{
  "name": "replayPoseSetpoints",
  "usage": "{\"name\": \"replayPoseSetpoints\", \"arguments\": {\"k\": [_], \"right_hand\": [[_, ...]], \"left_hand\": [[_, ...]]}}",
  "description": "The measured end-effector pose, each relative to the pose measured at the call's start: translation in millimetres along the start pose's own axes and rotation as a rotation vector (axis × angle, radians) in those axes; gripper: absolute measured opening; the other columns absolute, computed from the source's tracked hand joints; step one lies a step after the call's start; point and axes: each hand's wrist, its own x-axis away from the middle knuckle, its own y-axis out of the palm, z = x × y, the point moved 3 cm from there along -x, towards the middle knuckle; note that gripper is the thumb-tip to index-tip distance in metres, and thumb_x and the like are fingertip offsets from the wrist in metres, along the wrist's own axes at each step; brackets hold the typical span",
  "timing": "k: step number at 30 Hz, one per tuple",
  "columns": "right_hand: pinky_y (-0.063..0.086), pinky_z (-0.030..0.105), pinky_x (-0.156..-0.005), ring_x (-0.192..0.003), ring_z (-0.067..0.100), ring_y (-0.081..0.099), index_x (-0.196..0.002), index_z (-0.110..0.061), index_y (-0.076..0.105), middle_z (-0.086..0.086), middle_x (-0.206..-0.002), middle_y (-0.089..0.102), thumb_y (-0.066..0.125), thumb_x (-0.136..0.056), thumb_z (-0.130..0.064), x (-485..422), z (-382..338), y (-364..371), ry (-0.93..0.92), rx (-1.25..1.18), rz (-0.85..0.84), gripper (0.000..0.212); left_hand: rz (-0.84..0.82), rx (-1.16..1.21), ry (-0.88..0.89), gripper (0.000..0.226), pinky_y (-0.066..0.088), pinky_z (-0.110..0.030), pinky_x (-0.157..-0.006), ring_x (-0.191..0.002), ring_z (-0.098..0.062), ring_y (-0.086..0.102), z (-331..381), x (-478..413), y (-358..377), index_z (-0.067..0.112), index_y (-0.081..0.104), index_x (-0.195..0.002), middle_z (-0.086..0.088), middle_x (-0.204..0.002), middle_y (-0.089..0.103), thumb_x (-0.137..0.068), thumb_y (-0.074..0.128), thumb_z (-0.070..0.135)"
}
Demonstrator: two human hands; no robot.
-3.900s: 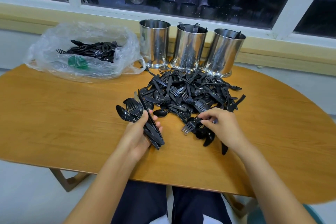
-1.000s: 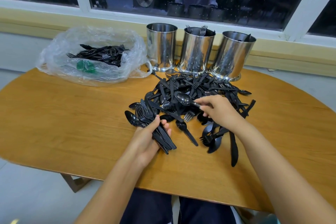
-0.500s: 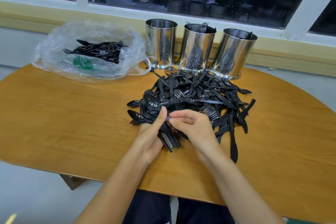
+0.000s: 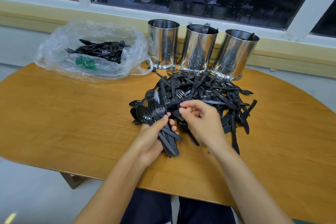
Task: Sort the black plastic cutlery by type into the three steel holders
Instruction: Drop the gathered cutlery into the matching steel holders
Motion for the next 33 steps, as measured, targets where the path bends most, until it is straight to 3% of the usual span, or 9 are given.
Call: {"name": "replayPoseSetpoints", "arguments": {"k": [2, 5, 10, 16, 19, 22, 27, 29, 33], "right_hand": [[0.049, 0.017, -0.070, -0.077, 0.002, 0.059, -0.106, -0.023, 0.067, -0.006, -0.089, 0.064, 0.069, -0.087, -0.032, -10.1, 1.2, -4.7, 0.108, -0.018, -0.081, 0.021], [0.038, 0.013, -0.052, -0.053, 0.001, 0.050, -0.110, -0.016, 0.065, -0.005, -0.077, 0.059, 0.066, -0.088, -0.041, -15.9, 0.0, 2.1, 0.270, -0.122, -0.379, 0.033], [0.034, 0.015, -0.037, -0.043, 0.010, 0.037, -0.097, -0.002, 0.067, 0.007, -0.075, 0.061, 0.066, -0.091, -0.031, -15.7, -4.4, 10.6, 0.219, -0.112, -0.583, 0.029], [0.040, 0.020, -0.051, -0.055, 0.009, 0.052, -0.089, 0.004, 0.065, 0.003, -0.069, 0.062, 0.063, -0.093, -0.020, -21.2, -13.3, 13.3, 0.113, -0.014, -0.512, 0.024], [0.034, 0.015, -0.044, -0.049, 0.004, 0.043, -0.102, -0.008, 0.065, -0.001, -0.073, 0.060, 0.063, -0.092, -0.027, -18.3, -15.7, 9.3, 0.115, -0.063, -0.456, 0.022], [0.038, 0.014, -0.047, -0.051, 0.000, 0.047, -0.104, -0.019, 0.068, -0.007, -0.083, 0.065, 0.067, -0.089, -0.030, -19.0, -4.3, -10.0, 0.113, -0.044, -0.261, 0.018], [0.045, 0.010, -0.062, -0.062, -0.010, 0.054, -0.094, -0.021, 0.072, -0.011, -0.081, 0.065, 0.072, -0.085, -0.031, -2.3, 24.9, -23.0, 0.032, 0.425, -0.125, 0.013], [0.052, 0.020, -0.072, -0.076, -0.003, 0.059, -0.100, -0.024, 0.068, -0.014, -0.084, 0.063, 0.072, -0.083, -0.039, 7.6, 31.6, -18.4, 0.069, 0.558, -0.161, 0.023], [0.046, 0.025, -0.064, -0.092, 0.007, 0.059, -0.117, -0.032, 0.060, -0.015, -0.096, 0.061, 0.064, -0.086, -0.052, 16.4, 27.8, -8.4, 0.017, 0.923, -0.166, 0.037]], "left_hand": [[-0.116, -0.092, -0.074, 0.017, 0.054, -0.034, -0.072, -0.067, -0.017, 0.056, -2.1, 5.8, 5.8, 0.008, 0.062, -0.111, -0.004, -0.077, 0.060, -0.096, 0.056, 0.012], [-0.278, -0.181, -0.179, 0.018, 0.053, -0.035, -0.075, -0.066, -0.017, 0.054, -7.3, 14.4, 13.6, 0.007, 0.062, -0.111, -0.005, -0.080, 0.057, -0.095, 0.060, 0.013], [-0.377, -0.192, -0.262, 0.017, 0.054, -0.033, -0.074, -0.068, -0.016, 0.055, -7.0, 22.4, 17.5, 0.005, 0.064, -0.109, -0.007, -0.083, 0.059, -0.094, 0.060, 0.012], [-0.212, -0.196, -0.183, 0.019, 0.060, -0.037, -0.076, -0.072, -0.021, 0.067, -8.3, 22.8, 16.2, -0.001, 0.067, -0.105, -0.014, -0.085, 0.070, -0.092, 0.062, 0.012], [-0.211, -0.196, -0.149, 0.017, 0.056, -0.035, -0.071, -0.069, -0.018, 0.060, -3.1, 19.9, 11.1, 0.002, 0.065, -0.105, -0.008, -0.079, 0.063, -0.092, 0.063, 0.013], [-0.093, -0.142, -0.086, 0.016, 0.055, -0.034, -0.071, -0.069, -0.016, 0.060, 7.3, 12.7, -5.2, 0.004, 0.065, -0.104, -0.004, -0.077, 0.063, -0.091, 0.061, 0.013], [0.088, 0.004, -0.012, 0.012, 0.055, -0.033, -0.072, -0.069, -0.015, 0.061, 20.8, 6.4, -29.6, 0.006, 0.066, -0.097, -0.004, -0.077, 0.063, -0.097, 0.055, 0.012], [0.112, 0.027, -0.015, 0.012, 0.054, -0.033, -0.071, -0.069, -0.015, 0.062, 20.4, 5.5, -32.5, 0.006, 0.065, -0.097, -0.004, -0.076, 0.064, -0.097, 0.055, 0.012], [0.145, 0.057, -0.031, 0.011, 0.052, -0.035, -0.071, -0.069, -0.017, 0.061, 13.8, 7.2, -31.0, 0.005, 0.065, -0.100, -0.005, -0.074, 0.065, -0.097, 0.056, 0.011]]}}
